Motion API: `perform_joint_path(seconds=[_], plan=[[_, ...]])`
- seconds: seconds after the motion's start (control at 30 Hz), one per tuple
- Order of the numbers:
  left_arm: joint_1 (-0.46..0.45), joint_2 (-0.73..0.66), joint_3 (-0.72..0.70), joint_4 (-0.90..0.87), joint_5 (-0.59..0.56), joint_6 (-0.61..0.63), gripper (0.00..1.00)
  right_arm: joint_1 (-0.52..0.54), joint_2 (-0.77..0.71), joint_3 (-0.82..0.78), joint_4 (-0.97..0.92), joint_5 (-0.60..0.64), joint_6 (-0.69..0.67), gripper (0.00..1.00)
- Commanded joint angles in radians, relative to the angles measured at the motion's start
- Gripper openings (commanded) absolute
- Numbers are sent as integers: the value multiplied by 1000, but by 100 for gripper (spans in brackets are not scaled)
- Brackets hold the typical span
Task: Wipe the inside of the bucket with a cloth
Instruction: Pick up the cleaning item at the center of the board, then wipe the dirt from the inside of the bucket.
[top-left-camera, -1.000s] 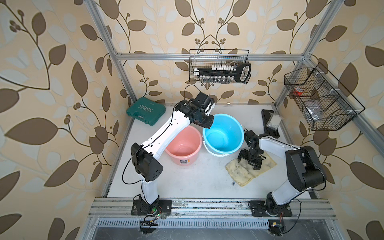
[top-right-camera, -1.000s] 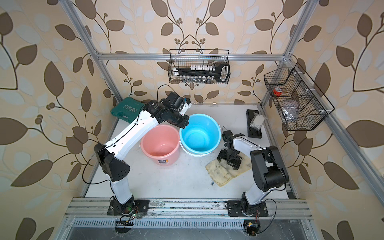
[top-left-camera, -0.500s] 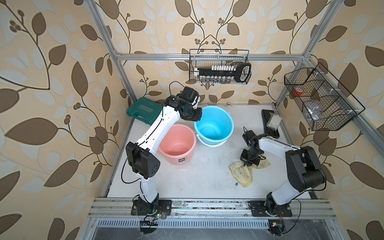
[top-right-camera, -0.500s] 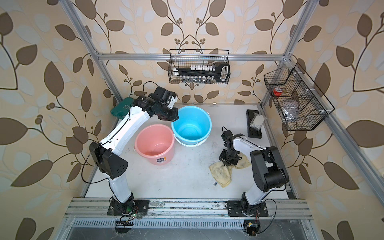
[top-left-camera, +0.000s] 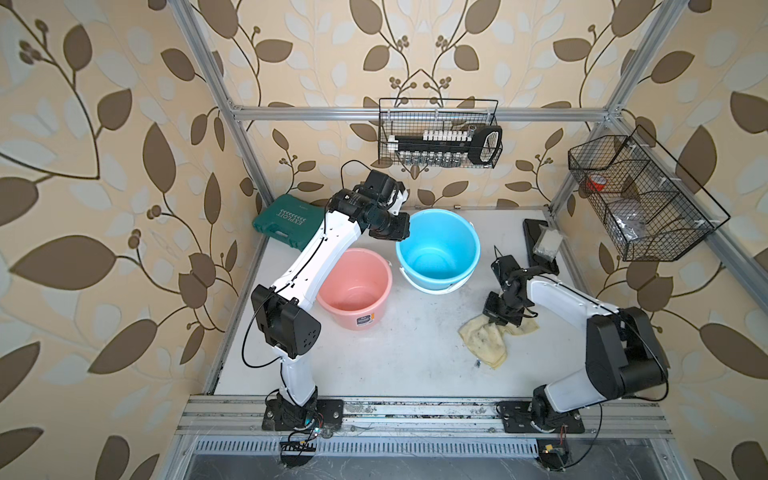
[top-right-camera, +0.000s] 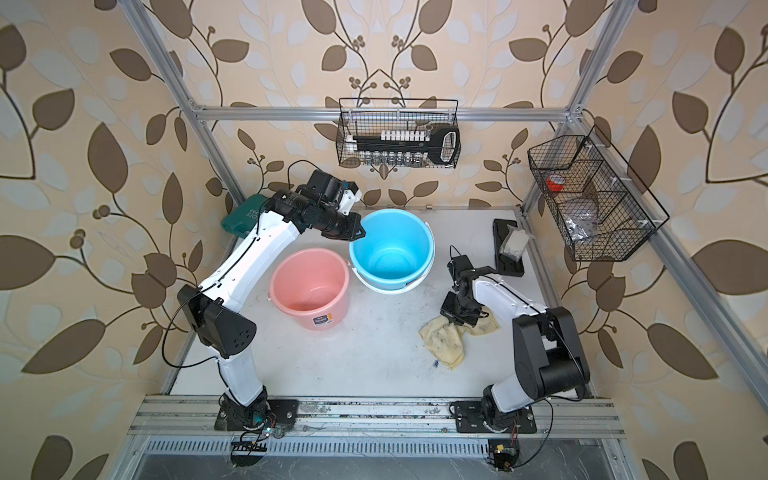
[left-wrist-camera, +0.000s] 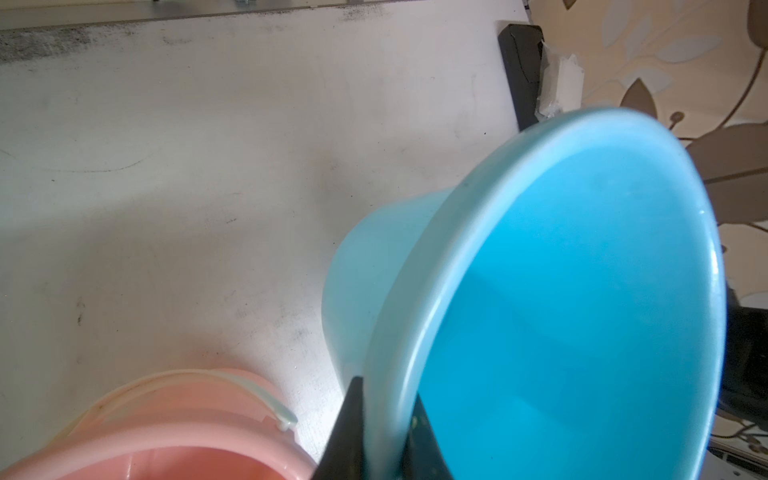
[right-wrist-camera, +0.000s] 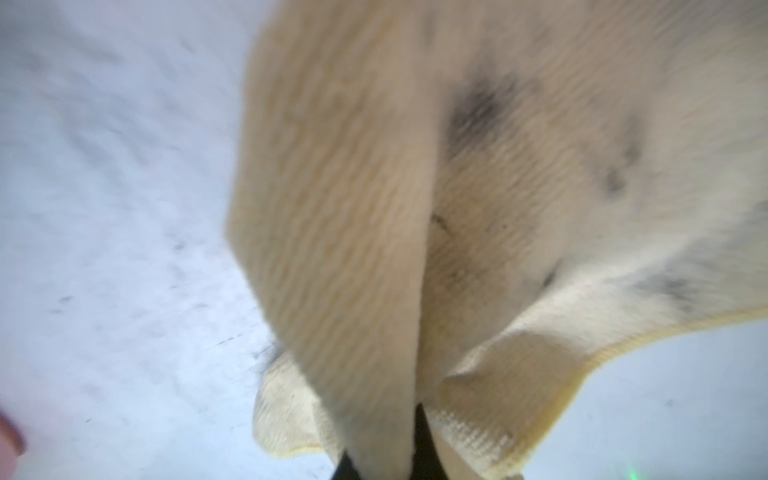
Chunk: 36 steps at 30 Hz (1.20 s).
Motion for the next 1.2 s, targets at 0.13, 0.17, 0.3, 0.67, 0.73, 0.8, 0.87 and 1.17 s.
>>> perform_joint_path(seconds=[0.13, 0.17, 0.3, 0.67, 0.73, 0.8, 0.87, 1.17], plan=[[-6, 26, 15, 42, 28, -39, 0, -112, -289, 163, -55, -22, -232, 0], [-5, 27, 10, 44, 32, -40, 0, -112, -308, 186, -57, -36, -256, 0], [-9, 19, -74, 108, 34, -65, 0, -98, -389, 244, 13, -171, -340, 0], [-117, 81, -88, 185, -109, -90, 0, 314, -352, 583, -53, -72, -496, 0], [-157, 92, -81, 195, -158, -82, 0, 363, -293, 620, -66, -60, -523, 0], [-188, 92, -82, 207, -203, -80, 0, 374, -242, 624, -70, -41, -539, 0], [-203, 80, -96, 222, -230, -85, 0, 375, -210, 595, -53, -13, -550, 0], [-204, 19, -165, 255, -215, -135, 0, 368, -115, 456, 62, 72, -537, 0]])
